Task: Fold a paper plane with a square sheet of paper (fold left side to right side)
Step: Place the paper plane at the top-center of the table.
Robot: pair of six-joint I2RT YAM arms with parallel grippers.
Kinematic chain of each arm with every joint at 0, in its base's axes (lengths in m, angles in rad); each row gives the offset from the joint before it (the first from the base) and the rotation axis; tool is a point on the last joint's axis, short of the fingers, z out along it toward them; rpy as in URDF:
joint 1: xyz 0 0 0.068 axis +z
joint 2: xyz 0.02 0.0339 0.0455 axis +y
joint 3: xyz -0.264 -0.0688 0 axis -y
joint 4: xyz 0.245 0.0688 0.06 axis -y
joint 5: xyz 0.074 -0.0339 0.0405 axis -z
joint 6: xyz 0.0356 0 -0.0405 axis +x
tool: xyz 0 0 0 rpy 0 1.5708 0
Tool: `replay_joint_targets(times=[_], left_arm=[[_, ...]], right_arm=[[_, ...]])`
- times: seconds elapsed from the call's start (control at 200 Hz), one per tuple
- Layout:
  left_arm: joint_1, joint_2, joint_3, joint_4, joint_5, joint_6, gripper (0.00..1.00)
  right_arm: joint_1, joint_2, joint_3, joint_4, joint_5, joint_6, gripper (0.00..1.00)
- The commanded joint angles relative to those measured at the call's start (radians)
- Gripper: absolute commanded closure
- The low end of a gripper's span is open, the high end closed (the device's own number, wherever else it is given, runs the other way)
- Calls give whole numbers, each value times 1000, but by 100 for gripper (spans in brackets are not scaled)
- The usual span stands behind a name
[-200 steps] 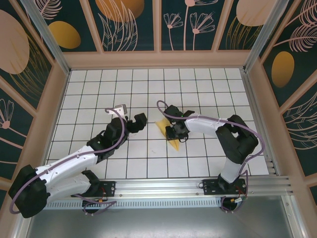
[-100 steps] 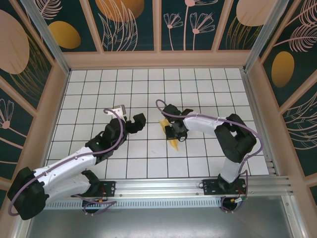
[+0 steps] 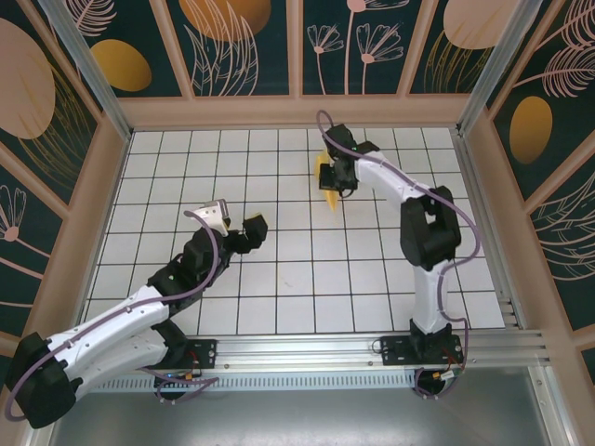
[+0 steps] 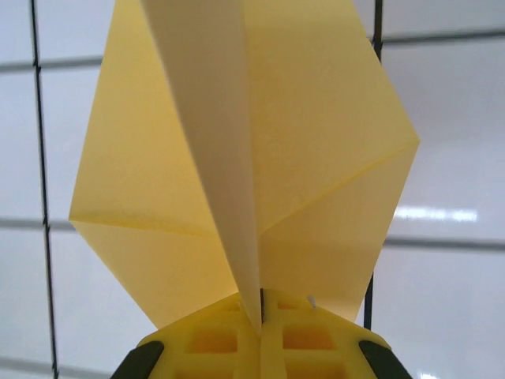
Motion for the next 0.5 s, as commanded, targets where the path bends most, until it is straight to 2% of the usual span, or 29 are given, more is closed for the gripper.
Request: replay_joint_targets(times=[0.0, 0.2, 0.495], left_arm=[[5, -19, -24, -2, -19, 26, 2], [4, -14, -24, -6, -17, 30, 2], [4, -11, -28, -14, -43, 22, 1]], right_arm=[[-15, 124, 143, -136, 48, -41, 95], [-22, 288, 349, -230, 33, -36, 94], [-11, 327, 343, -233, 33, -31, 93]])
